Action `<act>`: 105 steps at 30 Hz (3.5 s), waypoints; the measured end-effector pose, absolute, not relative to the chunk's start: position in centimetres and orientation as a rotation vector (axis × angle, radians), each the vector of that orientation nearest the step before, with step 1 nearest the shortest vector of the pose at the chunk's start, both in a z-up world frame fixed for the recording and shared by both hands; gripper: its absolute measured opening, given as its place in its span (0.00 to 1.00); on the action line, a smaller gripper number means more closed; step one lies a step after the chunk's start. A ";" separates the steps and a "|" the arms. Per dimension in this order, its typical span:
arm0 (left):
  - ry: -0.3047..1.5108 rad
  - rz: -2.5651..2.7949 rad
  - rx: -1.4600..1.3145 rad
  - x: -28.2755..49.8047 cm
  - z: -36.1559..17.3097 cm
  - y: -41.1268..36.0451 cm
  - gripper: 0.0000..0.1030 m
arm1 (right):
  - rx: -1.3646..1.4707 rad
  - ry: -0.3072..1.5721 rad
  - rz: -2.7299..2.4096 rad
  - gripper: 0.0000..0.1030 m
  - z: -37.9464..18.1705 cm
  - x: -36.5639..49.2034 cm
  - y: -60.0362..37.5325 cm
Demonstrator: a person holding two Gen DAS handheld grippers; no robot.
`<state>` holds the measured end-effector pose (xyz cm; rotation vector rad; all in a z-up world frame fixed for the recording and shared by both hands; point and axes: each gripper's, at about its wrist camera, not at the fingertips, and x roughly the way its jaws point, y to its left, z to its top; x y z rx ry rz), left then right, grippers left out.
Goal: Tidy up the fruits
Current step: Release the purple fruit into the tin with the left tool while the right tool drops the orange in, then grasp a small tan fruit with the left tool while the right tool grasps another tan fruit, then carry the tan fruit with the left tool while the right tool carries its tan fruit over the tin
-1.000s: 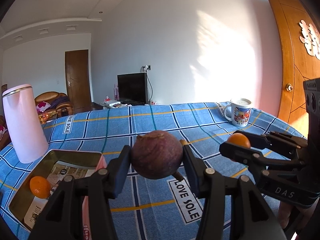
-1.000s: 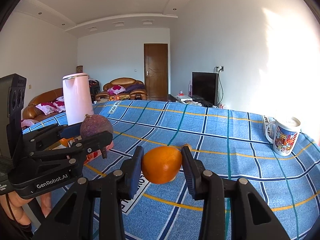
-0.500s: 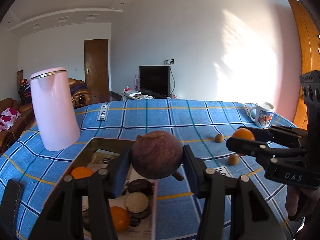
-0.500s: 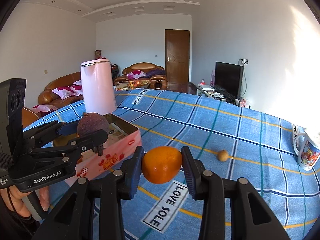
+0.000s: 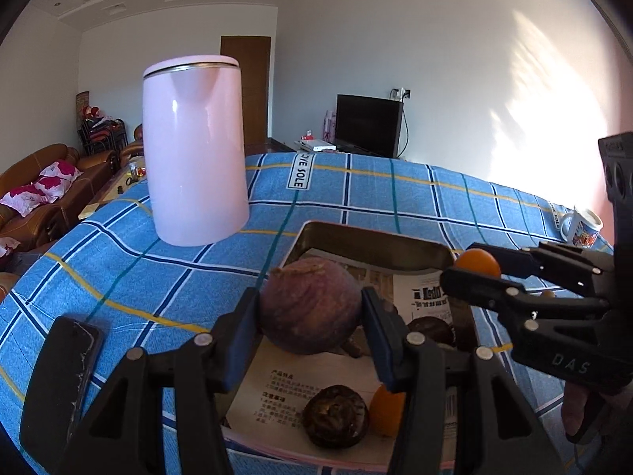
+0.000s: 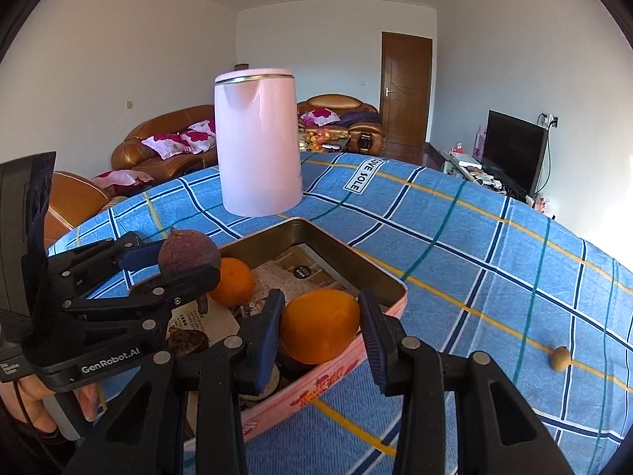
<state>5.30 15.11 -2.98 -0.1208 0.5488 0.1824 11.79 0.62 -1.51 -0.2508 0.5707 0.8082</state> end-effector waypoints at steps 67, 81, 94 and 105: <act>0.872 -0.259 0.047 26.3 -5.6 -12.6 0.51 | 0.085 0.763 0.258 0.30 -4.5 22.2 -27.5; 0.893 -0.317 0.027 25.3 -6.2 -12.0 0.26 | 0.061 0.739 0.292 0.30 -4.3 22.0 -27.0; 0.795 -0.293 0.052 19.9 -4.8 -10.5 0.26 | 0.051 0.630 0.329 0.30 -2.9 19.5 -26.5; 0.695 -0.267 0.097 15.8 -3.6 -9.3 0.26 | 0.018 0.579 0.335 0.30 -2.5 16.3 -24.8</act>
